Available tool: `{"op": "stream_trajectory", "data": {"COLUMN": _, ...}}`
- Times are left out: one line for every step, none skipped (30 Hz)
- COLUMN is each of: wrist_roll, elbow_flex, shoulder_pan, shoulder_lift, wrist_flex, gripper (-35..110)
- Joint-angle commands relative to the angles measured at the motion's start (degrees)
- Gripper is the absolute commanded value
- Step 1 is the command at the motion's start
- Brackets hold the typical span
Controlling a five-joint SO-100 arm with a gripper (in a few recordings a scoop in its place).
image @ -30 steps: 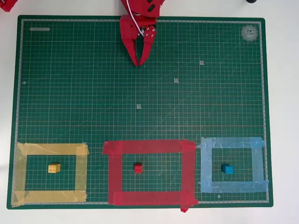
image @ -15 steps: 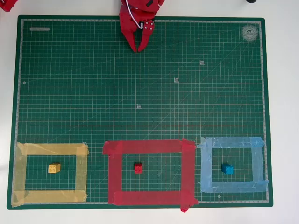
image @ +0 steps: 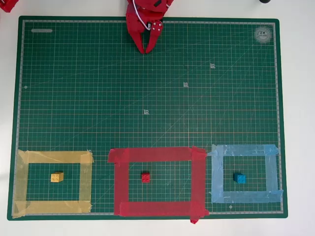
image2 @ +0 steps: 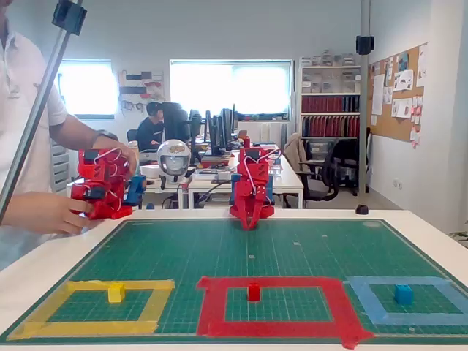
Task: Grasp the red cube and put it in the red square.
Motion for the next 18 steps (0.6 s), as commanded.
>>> {"op": "stream_trajectory", "data": {"wrist_roll": -0.9, "elbow_flex": 0.4, "shoulder_pan": 1.1, "shoulder_lift": 2.1, "wrist_flex": 1.2, "gripper": -1}}
{"op": "stream_trajectory", "data": {"wrist_roll": -0.9, "elbow_flex": 0.4, "shoulder_pan": 0.9, "shoulder_lift": 2.1, "wrist_flex": 1.2, "gripper": -1}}
{"op": "stream_trajectory", "data": {"wrist_roll": -0.9, "elbow_flex": 0.4, "shoulder_pan": 0.8, "shoulder_lift": 2.1, "wrist_flex": 1.2, "gripper": -1}}
{"op": "stream_trajectory", "data": {"wrist_roll": -0.9, "elbow_flex": 0.4, "shoulder_pan": 1.1, "shoulder_lift": 2.1, "wrist_flex": 1.2, "gripper": -1}}
{"op": "stream_trajectory", "data": {"wrist_roll": -0.9, "elbow_flex": 0.4, "shoulder_pan": 1.1, "shoulder_lift": 2.1, "wrist_flex": 1.2, "gripper": -1}}
{"op": "stream_trajectory", "data": {"wrist_roll": -0.9, "elbow_flex": 0.4, "shoulder_pan": 1.1, "shoulder_lift": 2.1, "wrist_flex": 1.2, "gripper": -1}}
{"op": "stream_trajectory", "data": {"wrist_roll": -0.9, "elbow_flex": 0.4, "shoulder_pan": 1.1, "shoulder_lift": 2.1, "wrist_flex": 1.2, "gripper": -1}}
{"op": "stream_trajectory", "data": {"wrist_roll": -0.9, "elbow_flex": 0.4, "shoulder_pan": 1.1, "shoulder_lift": 2.1, "wrist_flex": 1.2, "gripper": -1}}
{"op": "stream_trajectory", "data": {"wrist_roll": -0.9, "elbow_flex": 0.4, "shoulder_pan": 1.1, "shoulder_lift": 2.1, "wrist_flex": 1.2, "gripper": -1}}
{"op": "stream_trajectory", "data": {"wrist_roll": -0.9, "elbow_flex": 0.4, "shoulder_pan": 1.1, "shoulder_lift": 2.1, "wrist_flex": 1.2, "gripper": -1}}
{"op": "stream_trajectory", "data": {"wrist_roll": -0.9, "elbow_flex": 0.4, "shoulder_pan": 1.1, "shoulder_lift": 2.1, "wrist_flex": 1.2, "gripper": -1}}
{"op": "stream_trajectory", "data": {"wrist_roll": -0.9, "elbow_flex": 0.4, "shoulder_pan": 1.2, "shoulder_lift": 2.1, "wrist_flex": 1.2, "gripper": -1}}
{"op": "stream_trajectory", "data": {"wrist_roll": -0.9, "elbow_flex": 0.4, "shoulder_pan": 1.2, "shoulder_lift": 2.1, "wrist_flex": 1.2, "gripper": -1}}
{"op": "stream_trajectory", "data": {"wrist_roll": -0.9, "elbow_flex": 0.4, "shoulder_pan": 1.2, "shoulder_lift": 2.1, "wrist_flex": 1.2, "gripper": -1}}
{"op": "stream_trajectory", "data": {"wrist_roll": -0.9, "elbow_flex": 0.4, "shoulder_pan": 1.2, "shoulder_lift": 2.1, "wrist_flex": 1.2, "gripper": -1}}
{"op": "stream_trajectory", "data": {"wrist_roll": -0.9, "elbow_flex": 0.4, "shoulder_pan": 1.3, "shoulder_lift": 2.1, "wrist_flex": 1.2, "gripper": -1}}
{"op": "stream_trajectory", "data": {"wrist_roll": -0.9, "elbow_flex": 0.4, "shoulder_pan": 1.3, "shoulder_lift": 2.1, "wrist_flex": 1.2, "gripper": -1}}
{"op": "stream_trajectory", "data": {"wrist_roll": -0.9, "elbow_flex": 0.4, "shoulder_pan": 1.3, "shoulder_lift": 2.1, "wrist_flex": 1.2, "gripper": -1}}
